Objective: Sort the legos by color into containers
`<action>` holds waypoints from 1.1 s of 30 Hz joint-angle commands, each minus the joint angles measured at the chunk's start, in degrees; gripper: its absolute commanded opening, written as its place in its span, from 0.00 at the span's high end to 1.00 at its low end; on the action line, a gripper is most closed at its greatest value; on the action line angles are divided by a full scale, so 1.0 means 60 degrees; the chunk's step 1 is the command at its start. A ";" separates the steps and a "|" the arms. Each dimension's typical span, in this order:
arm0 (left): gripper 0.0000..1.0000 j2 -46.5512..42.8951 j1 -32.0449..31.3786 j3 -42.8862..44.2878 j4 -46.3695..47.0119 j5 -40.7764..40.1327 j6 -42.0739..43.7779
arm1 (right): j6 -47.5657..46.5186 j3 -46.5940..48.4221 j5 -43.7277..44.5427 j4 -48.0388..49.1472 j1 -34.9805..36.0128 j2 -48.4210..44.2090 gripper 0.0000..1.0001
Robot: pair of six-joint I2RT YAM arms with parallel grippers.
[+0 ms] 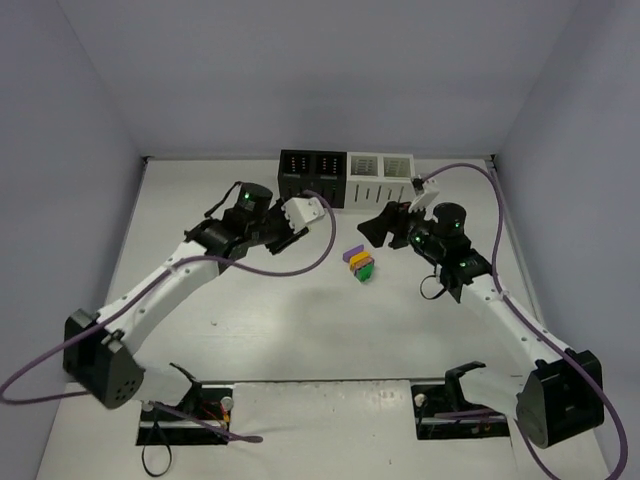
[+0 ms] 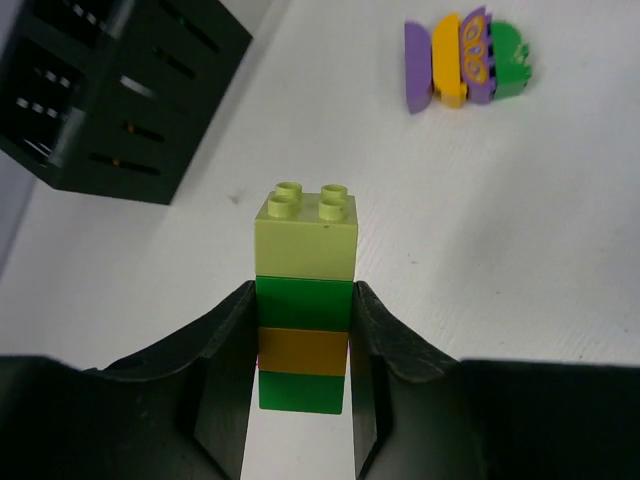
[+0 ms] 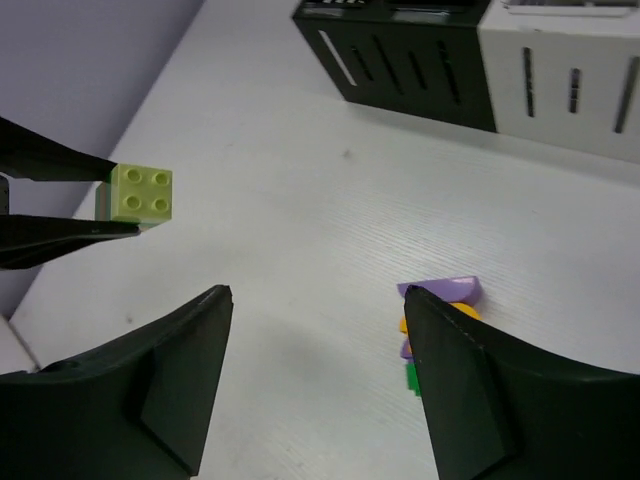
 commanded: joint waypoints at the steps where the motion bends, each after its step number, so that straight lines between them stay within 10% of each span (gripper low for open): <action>1: 0.75 -0.1154 -0.0337 -0.0369 0.0549 -0.0227 -0.0037 | 0.0678 0.1189 -0.1637 0.0086 0.0087 0.0098 0.32; 33: 0.75 -0.3221 -0.1525 -0.1337 0.1252 -0.0859 0.0271 | 0.2130 0.3389 -0.2518 0.0232 0.2826 0.2296 0.29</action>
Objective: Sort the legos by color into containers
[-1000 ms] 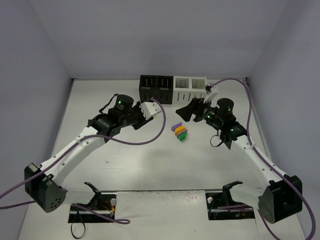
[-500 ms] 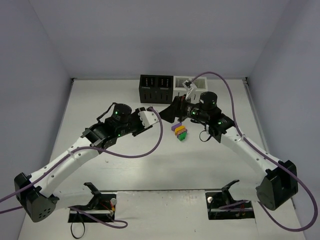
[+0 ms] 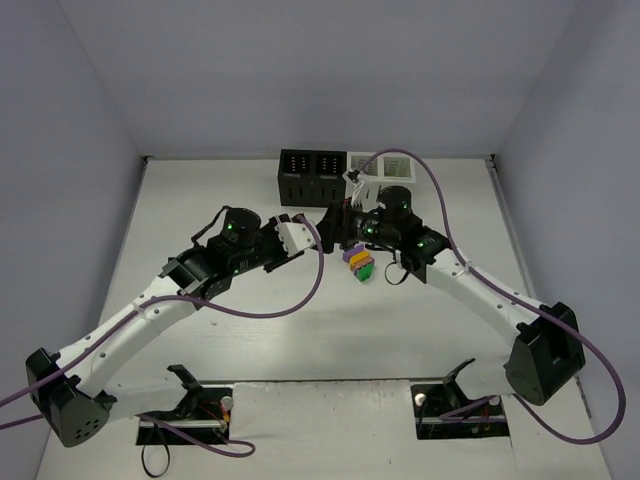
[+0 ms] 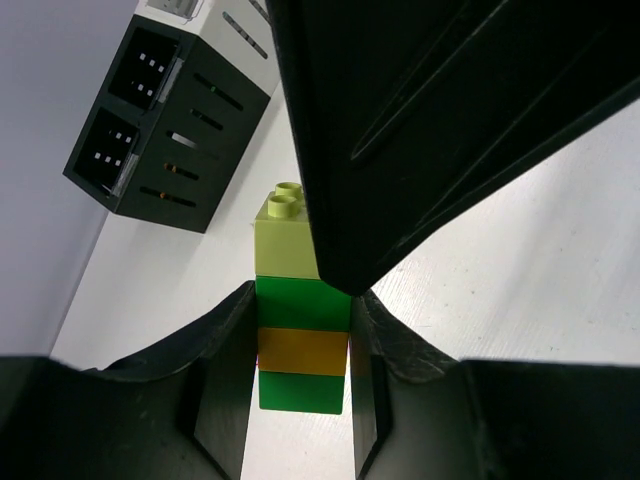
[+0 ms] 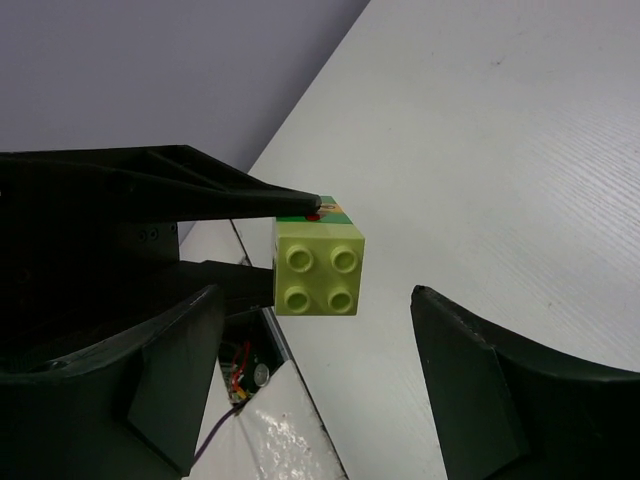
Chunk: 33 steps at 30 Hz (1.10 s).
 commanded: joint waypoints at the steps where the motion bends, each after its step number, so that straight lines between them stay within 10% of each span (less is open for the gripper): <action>1: 0.75 -0.0249 -0.0042 0.0153 0.0706 0.0216 0.0100 | 0.0064 0.0529 -0.0209 0.0764 0.0072 0.0096 0.29; 14: 0.76 -0.0219 -0.0042 0.0109 0.0662 0.0612 0.0085 | 0.0123 0.0368 -0.0325 0.1540 0.0087 0.0448 0.47; 23: 0.85 0.0176 -0.0028 0.0255 0.0281 0.0875 0.0114 | -0.0360 0.0075 -0.0018 0.1380 -0.0234 -0.0167 0.96; 33: 0.89 0.0425 0.0192 0.0328 0.0281 0.1153 -0.0047 | -0.0784 -0.0569 -0.0589 0.0619 -0.2415 -0.1251 1.00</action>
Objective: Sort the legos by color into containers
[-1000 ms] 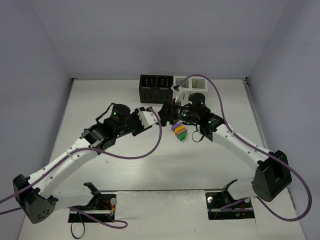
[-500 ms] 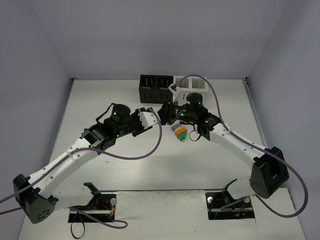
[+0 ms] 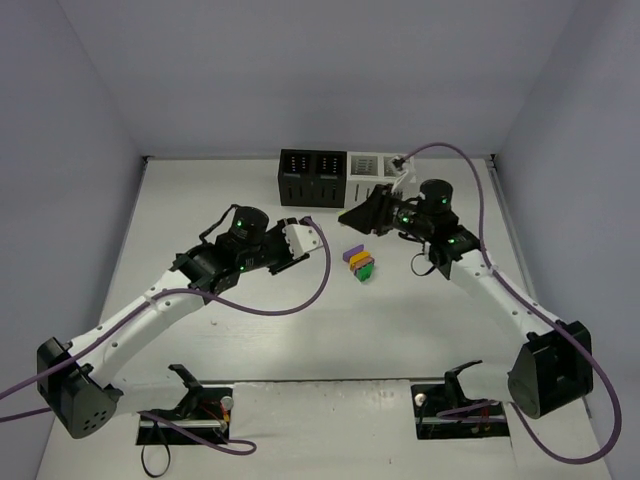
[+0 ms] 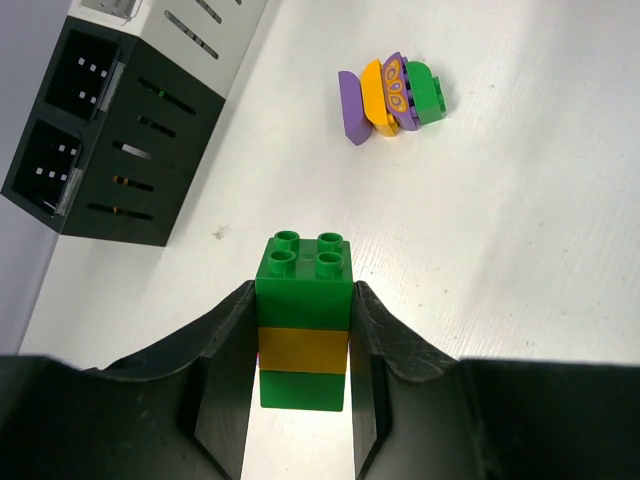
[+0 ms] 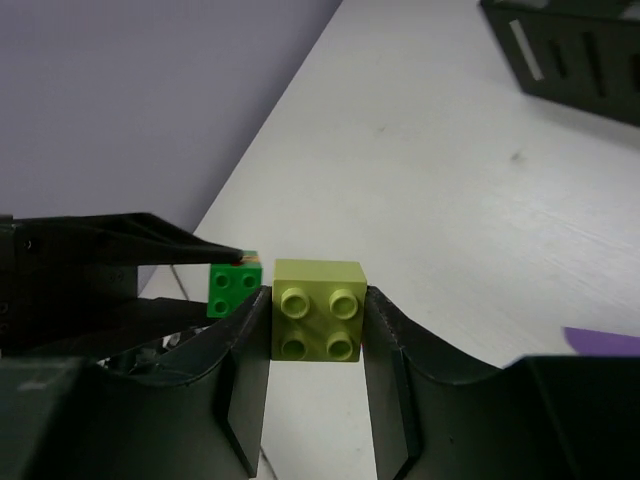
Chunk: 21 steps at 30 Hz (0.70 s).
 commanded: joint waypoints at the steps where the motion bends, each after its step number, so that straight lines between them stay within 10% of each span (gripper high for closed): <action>1: 0.89 -0.0096 0.0155 0.0343 0.0270 0.0367 -0.0127 | -0.0588 -0.0012 -0.0170 0.0221 -0.0661 -0.0712 1.00; 9: 0.89 -0.0110 0.0288 0.0402 0.0329 0.0367 -0.0288 | -0.2257 0.0791 0.1949 -0.0658 -0.2083 -0.0246 1.00; 21: 0.89 -0.0096 0.0346 0.0226 0.0607 0.0191 -0.0464 | -0.3738 0.4131 0.4883 0.0059 -0.2479 0.4643 0.95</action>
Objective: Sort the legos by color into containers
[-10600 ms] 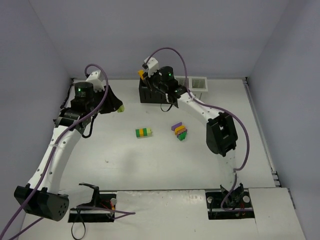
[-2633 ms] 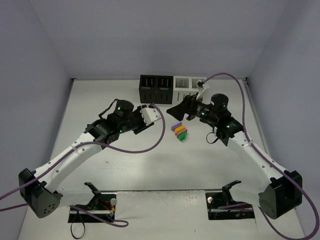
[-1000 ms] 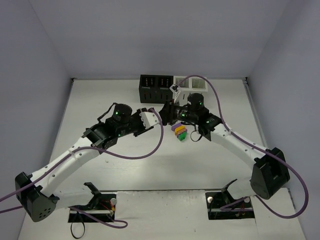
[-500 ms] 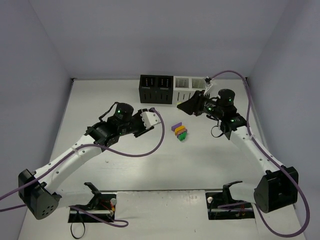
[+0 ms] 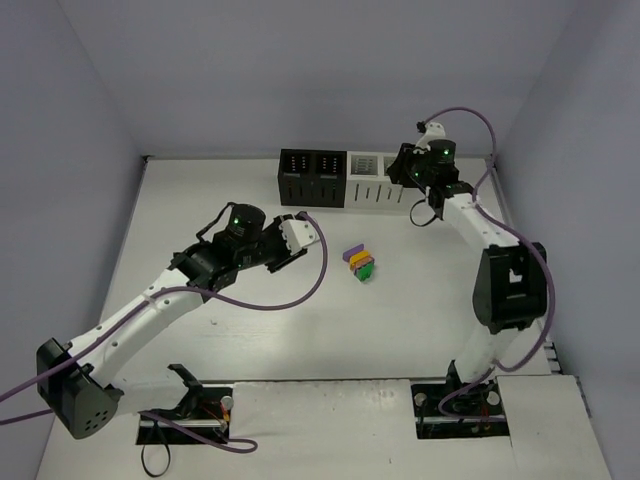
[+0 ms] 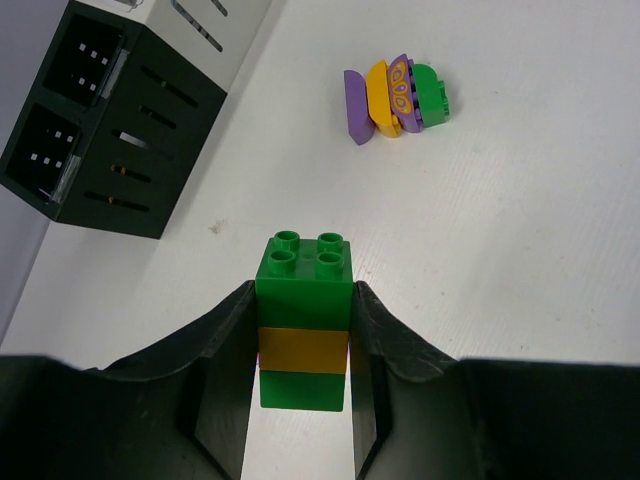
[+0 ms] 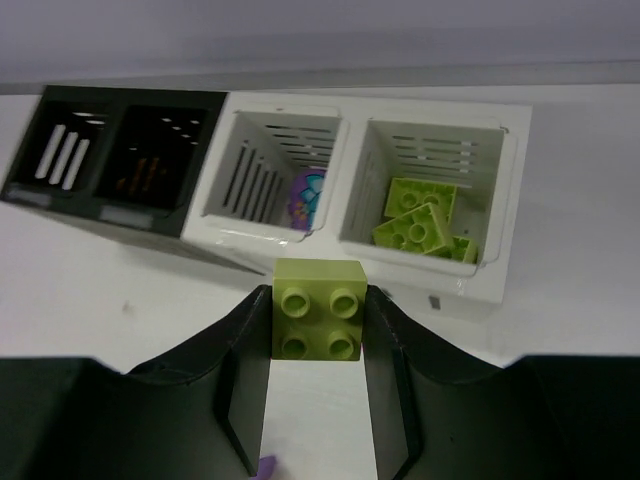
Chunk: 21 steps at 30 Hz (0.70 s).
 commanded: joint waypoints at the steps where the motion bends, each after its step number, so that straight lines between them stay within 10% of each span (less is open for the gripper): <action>1: 0.89 -0.0052 0.0091 0.0255 0.0596 0.0042 -0.0118 | -0.0588 0.1399 0.0832 0.0781 -0.0028 0.0950 0.94; 8: 0.89 0.0051 0.0106 0.0285 0.0567 0.0027 -0.0089 | -0.0778 0.3145 0.0877 0.0386 -0.0101 0.2475 0.87; 21: 0.88 0.0065 0.0165 0.0328 0.0596 0.0101 -0.0118 | -0.0998 0.3381 0.1097 -0.0186 -0.0174 0.2652 0.41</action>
